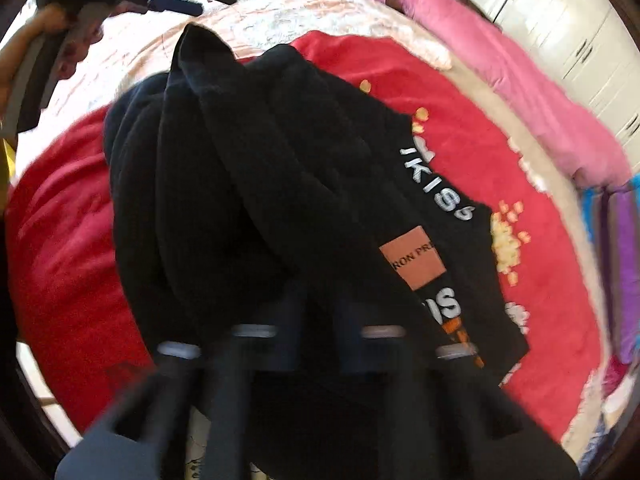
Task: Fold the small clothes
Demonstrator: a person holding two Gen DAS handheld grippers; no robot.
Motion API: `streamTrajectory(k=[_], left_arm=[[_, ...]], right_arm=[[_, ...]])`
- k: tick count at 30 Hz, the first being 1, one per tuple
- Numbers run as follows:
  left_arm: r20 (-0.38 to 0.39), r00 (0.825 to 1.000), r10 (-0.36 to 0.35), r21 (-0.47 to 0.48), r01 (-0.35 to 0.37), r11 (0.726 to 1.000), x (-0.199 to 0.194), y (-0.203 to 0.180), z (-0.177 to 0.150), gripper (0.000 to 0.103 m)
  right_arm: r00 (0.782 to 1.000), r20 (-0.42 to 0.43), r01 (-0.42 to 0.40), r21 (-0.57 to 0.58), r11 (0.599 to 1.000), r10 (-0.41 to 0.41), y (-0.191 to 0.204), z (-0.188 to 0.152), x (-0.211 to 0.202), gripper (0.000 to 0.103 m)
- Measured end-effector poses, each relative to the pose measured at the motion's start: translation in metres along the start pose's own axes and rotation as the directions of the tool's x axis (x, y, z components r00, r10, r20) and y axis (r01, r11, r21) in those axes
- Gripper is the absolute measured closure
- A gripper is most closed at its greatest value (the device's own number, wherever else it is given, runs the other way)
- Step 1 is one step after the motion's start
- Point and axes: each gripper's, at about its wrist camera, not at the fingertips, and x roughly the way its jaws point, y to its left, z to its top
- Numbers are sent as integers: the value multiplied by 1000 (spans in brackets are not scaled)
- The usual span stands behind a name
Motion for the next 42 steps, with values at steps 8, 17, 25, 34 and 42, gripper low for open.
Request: streamTrajectory(k=[8,17,25,34,42], left_arm=[[1,1000,-10,-48,10,999,-1,10,2,44],[-23,1000,-14,-42,13,999,4,10,0,43],[-29,1000,-6,-39,5,999,2,12,0,39],[-35,999,-1,-40,0,999,5,13,0,38],[-48,999,-7,-51,5,999,10,17,-2,37]], right_arm=[[996,88,6,296,955,-34,-79,32,-7,98],[982,187,-25,323,946,-37,-82,18,-34,76],[938,264,-250,74,965,223,8,9,-59,52],[991,116,51,125,991,-66,-13,41,-7,87],[962,178,83,527,846,-205,-96,-5,-28,61]])
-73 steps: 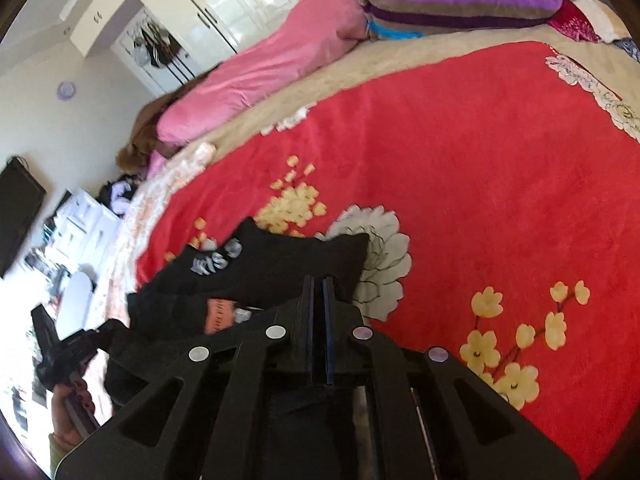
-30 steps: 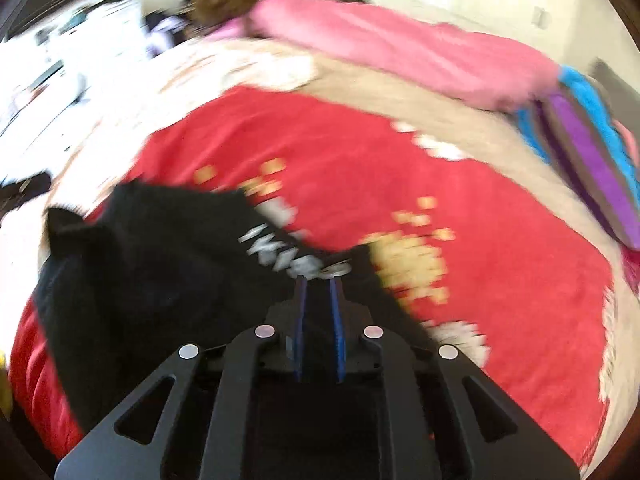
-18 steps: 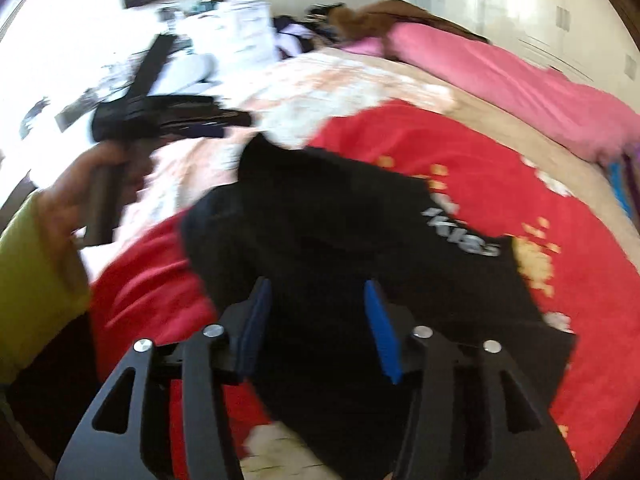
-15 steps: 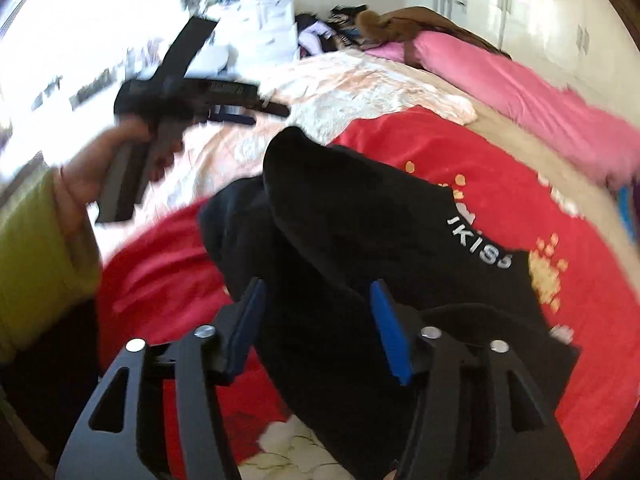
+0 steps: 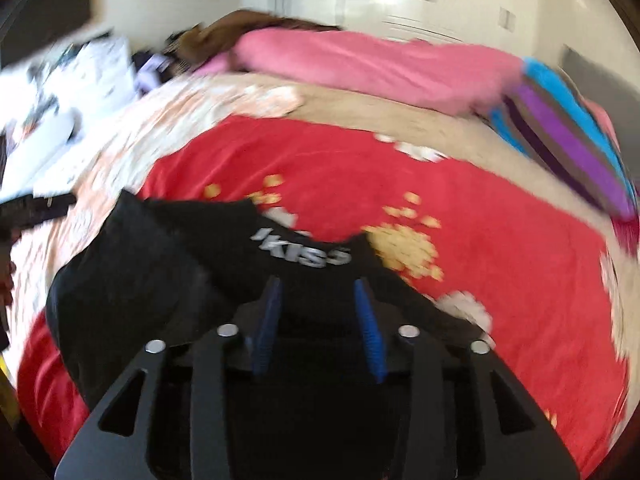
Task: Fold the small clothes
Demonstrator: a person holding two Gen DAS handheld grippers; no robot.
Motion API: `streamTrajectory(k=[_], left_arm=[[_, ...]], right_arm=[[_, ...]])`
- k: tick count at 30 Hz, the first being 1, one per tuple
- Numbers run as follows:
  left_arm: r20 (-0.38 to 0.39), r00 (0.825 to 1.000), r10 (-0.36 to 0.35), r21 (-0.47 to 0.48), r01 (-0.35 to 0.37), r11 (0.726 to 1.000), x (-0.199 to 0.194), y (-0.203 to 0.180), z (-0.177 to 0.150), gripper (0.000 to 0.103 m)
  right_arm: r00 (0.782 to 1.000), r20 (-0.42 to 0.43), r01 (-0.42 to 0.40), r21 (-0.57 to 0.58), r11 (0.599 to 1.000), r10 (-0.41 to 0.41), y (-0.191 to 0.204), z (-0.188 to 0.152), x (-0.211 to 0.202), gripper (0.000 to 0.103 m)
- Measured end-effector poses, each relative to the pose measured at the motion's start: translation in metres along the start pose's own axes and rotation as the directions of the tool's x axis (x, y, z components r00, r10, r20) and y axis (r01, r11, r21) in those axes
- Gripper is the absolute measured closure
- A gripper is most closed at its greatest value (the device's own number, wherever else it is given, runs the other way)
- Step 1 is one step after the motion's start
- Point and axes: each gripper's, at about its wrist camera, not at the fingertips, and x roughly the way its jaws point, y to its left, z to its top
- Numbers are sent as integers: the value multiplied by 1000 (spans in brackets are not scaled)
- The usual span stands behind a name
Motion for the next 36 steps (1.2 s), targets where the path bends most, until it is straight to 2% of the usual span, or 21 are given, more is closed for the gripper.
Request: streamTrajectory(k=[6,9,14,19,20,21,22,23,24,26,28,30,33,36], left_arm=[[-19,1000,-21,23,21,1000,12,-7,-6,37],[-27,999,-23,58,25,998,20,-17,-11,37],[-20,1000,-13,138,15,990,31,-35,-19,37],[3,1000,21,237,-21,971,43,-53,-24,37],[7,999,38,260,-38,965,46,-56,-25,37],[11,999,46,275,-47,960,47,-58,-25,38],[16,999,52,290,-54,955,48,-61,-25,39],[24,998,58,302,-63,951,48,-63,-25,53],[31,997,64,310,-70,948,49,-64,-25,74],[50,995,90,313,-101,944,48,-63,-23,94],[49,996,76,284,-87,955,46,-58,-20,98],[53,997,53,231,-64,971,42,-49,-15,99],[50,997,59,187,-67,980,42,-39,-12,99],[35,998,48,156,-53,986,45,-33,-12,100]], right_arm=[[999,6,41,190,981,-43,-72,-35,-19,58],[1000,-14,27,252,967,-24,-92,-43,-13,58],[1000,-21,-2,209,978,7,-89,-39,-2,49],[998,-56,42,88,995,-38,-71,-35,18,48],[997,-60,54,63,997,-51,-67,-35,21,50],[996,-60,65,50,997,-62,-66,-35,23,70],[995,-62,74,39,996,-72,-66,-36,26,83],[995,-62,76,48,996,-73,-68,-36,26,88],[997,-46,68,78,995,-65,-73,-36,24,89],[999,-4,42,165,985,-42,-89,-34,16,89],[998,48,15,280,960,-29,-111,-33,6,89],[996,82,-11,410,912,-25,-140,-38,1,90],[1000,22,-14,520,854,2,-160,-53,15,89],[999,-29,-16,542,840,37,-160,-60,28,85]])
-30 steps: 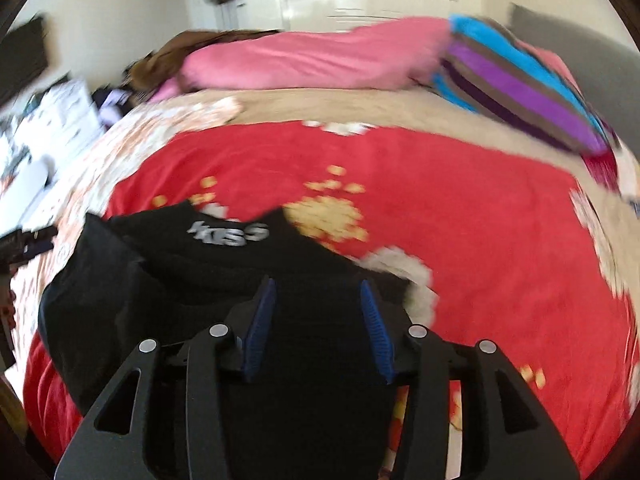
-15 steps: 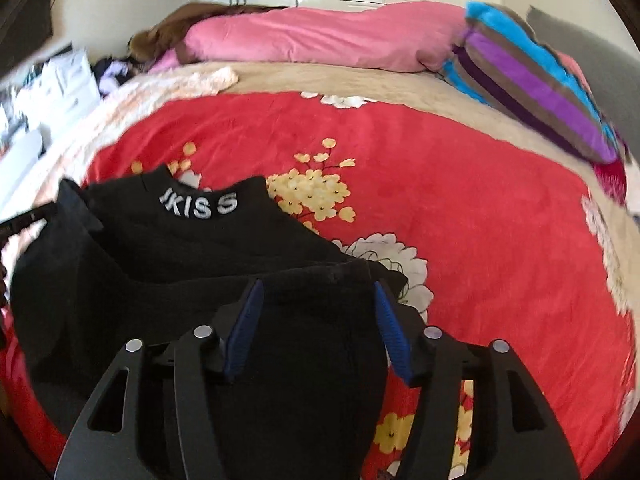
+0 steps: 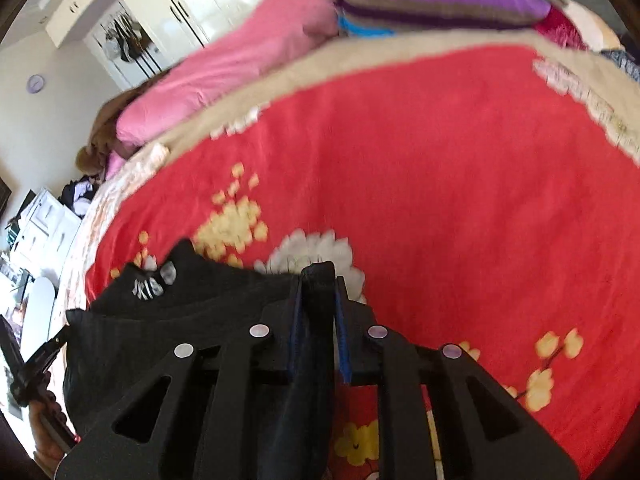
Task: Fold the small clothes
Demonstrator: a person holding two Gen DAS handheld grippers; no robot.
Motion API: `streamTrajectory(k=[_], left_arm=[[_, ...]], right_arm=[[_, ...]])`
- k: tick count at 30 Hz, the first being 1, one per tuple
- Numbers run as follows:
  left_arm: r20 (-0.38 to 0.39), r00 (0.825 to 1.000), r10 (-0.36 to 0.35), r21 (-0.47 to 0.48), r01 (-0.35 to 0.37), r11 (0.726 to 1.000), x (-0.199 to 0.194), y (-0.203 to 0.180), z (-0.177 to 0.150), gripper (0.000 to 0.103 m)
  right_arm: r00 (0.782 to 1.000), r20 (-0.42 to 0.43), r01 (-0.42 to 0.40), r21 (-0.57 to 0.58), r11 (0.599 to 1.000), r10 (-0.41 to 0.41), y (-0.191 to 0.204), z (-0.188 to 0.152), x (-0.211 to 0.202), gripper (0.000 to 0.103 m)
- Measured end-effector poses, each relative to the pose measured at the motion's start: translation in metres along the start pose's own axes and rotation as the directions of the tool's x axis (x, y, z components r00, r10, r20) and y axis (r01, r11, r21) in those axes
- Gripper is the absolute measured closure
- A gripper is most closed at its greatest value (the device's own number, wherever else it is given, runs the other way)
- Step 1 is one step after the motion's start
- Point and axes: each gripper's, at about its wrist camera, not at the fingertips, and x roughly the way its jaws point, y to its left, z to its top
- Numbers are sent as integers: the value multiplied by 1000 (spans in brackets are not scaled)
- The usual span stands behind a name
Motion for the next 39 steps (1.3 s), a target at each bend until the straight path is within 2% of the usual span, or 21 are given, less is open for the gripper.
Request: streamTrajectory(k=[2,6,8,10,11,14,18,21,23,31,34,37,39], left_arm=[[4,1000,-17,-3,17,1000,-1,0,0,99],[-2,999,-46,-6,46,999,0,-1,-1,94],[-8,999,-43,8,43,999,1,-4,-2,94],[0,1000,-15,36,15,999,0,-8,-2,100],[9,1000,-2,48,2,999,-2,-10,-1,101],[60,998,-2,52,-2,999,-16,-12,5,102],[147,989,-8,62,-1,998,-34,-15,15,103],[183,983,-6,54,-4,999,-38,-13,25,103],[188,982,-1,47,-8,999,-34,-11,30,103],[52,995,82,55,-85,995,13,-5,14,103],[23,996,88,38,-89,995,20,1,10,103],[22,995,100,58,-101,993,21,-1,8,103],[16,994,110,70,-111,991,22,-2,7,101]], right_arm=[[1000,-3,-14,-19,1000,14,3,1,-2,83],[999,-23,-51,-54,997,50,11,1,-5,58],[999,-40,-39,-83,996,36,15,-3,-2,58],[998,-54,-25,-121,992,19,20,-6,1,72],[999,-48,-15,-144,990,8,23,-7,0,88],[1000,14,-22,-152,988,25,25,-3,-13,92],[990,129,-22,-212,977,50,39,5,-32,93],[979,198,10,-273,962,46,50,7,-42,93],[976,215,46,-301,953,21,53,7,-41,93],[989,111,126,-312,942,-95,47,-6,1,93],[987,88,154,-300,941,-133,40,-9,11,88],[984,82,175,-287,942,-158,35,-12,15,85],[983,84,182,-280,943,-165,34,-13,15,76]])
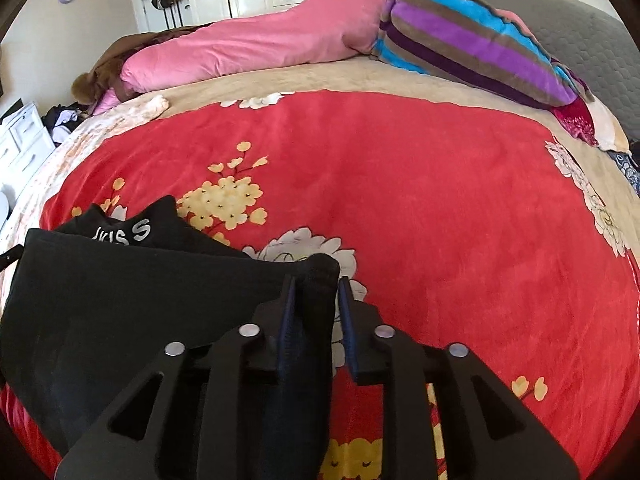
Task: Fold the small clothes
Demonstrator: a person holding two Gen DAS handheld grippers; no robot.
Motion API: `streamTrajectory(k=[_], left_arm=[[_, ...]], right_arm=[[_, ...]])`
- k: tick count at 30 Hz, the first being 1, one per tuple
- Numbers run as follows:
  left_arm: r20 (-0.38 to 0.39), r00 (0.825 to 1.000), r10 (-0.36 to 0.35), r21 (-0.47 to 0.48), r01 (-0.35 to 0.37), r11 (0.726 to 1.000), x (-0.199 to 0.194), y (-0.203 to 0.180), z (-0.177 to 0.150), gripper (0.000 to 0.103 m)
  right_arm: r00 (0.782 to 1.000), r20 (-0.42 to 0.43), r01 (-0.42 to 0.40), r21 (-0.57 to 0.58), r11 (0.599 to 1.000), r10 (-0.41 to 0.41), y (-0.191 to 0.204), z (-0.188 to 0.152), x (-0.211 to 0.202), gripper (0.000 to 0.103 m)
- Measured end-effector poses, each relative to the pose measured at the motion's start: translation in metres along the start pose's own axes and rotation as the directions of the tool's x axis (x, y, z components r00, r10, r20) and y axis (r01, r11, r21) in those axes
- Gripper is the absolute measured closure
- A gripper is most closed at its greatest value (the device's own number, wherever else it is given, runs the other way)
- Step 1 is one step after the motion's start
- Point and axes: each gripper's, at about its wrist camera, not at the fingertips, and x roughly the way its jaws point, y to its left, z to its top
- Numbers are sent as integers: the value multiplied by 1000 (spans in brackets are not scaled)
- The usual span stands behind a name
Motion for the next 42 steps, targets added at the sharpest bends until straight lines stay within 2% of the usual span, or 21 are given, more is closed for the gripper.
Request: streamTrajectory(k=[4,10,12,15,22,25,27,32,42], left_arm=[[-2,1000,6,-12,-6,1000,-2,2,1,95],[-10,1000,13,-5,-13,1000,-7,0,4,92],[-18,1000,19,1,-19,1000,-7,-1,4,85],[-22,1000,18,2,-17,1000,-8,-2,5,82],[-13,1000,22,21,-22,1000,-14,-7,6,71],[-3,1000,21,26,-21,999,-19,-9,7,62],[3,1000,21,29,-21,999,-23,-10,8,52],[18,1000,23,52,-24,998,-37,-14,12,40],[60,998,19,82,-23,996,-72,-18,7,31]], right_arm=[[1000,1,7,11,1000,-7,-2,0,-1,67],[1000,28,-5,27,1000,5,-3,4,-11,43],[999,39,-10,33,999,9,-3,5,-15,33],[999,52,-15,44,999,12,-4,7,-20,25],[997,74,-34,41,999,31,-1,9,-31,19],[996,87,-40,34,999,37,2,9,-37,17],[995,92,-46,28,999,43,4,9,-42,16],[993,106,-52,6,999,51,9,5,-56,12],[992,112,-66,13,998,64,10,-5,-84,11]])
